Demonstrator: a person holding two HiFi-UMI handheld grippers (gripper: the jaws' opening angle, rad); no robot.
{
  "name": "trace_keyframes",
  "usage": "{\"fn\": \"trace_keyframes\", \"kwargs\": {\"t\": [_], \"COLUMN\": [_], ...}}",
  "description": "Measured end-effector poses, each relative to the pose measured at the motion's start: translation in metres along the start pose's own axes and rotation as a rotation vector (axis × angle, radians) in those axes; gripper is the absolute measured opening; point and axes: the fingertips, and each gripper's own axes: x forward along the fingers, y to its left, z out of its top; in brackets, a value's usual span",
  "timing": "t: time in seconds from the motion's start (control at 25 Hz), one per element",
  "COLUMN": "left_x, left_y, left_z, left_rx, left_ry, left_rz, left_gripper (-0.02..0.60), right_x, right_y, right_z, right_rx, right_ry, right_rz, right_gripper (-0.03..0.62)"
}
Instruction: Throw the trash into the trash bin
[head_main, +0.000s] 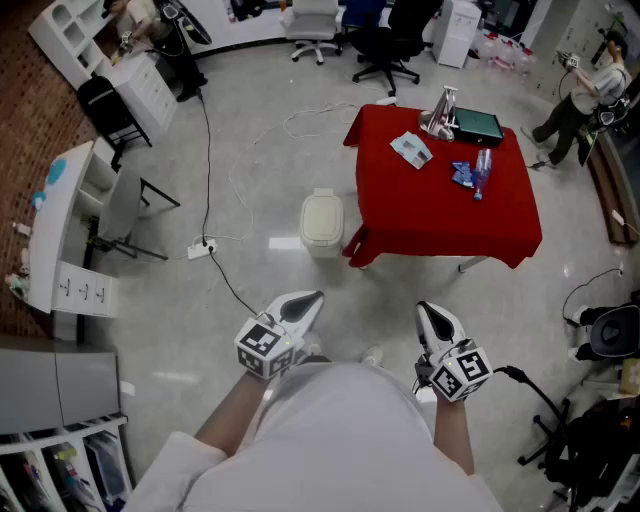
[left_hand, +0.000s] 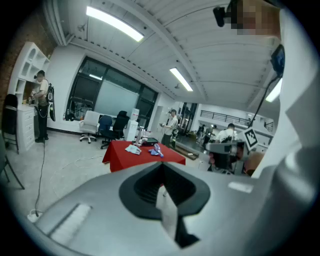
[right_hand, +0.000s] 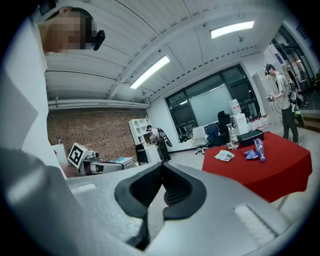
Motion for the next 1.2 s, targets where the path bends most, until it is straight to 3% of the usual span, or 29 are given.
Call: {"fn": "trace_keyframes", "kwargs": {"t": [0.92, 1.2], "left_x": [-0.022, -0.044], "left_y": [0.044, 0.074], "left_z": [-0.007, -0.010], "left_rx": [-0.012, 0.025], "left_ry": [0.020, 0.034], "left_rz": [-0.034, -0.058], "left_gripper": [0.003, 0.003], "right_x": [0.040, 0.069], "right_y": [0.034, 0.063], "right_z": [-0.010, -0.021], "right_rx": [-0.030, -0.111], "right_ry": [0.036, 0.069], "right_rz": [-0.003, 0.001], "right_gripper": [-0.002, -0.001]}}
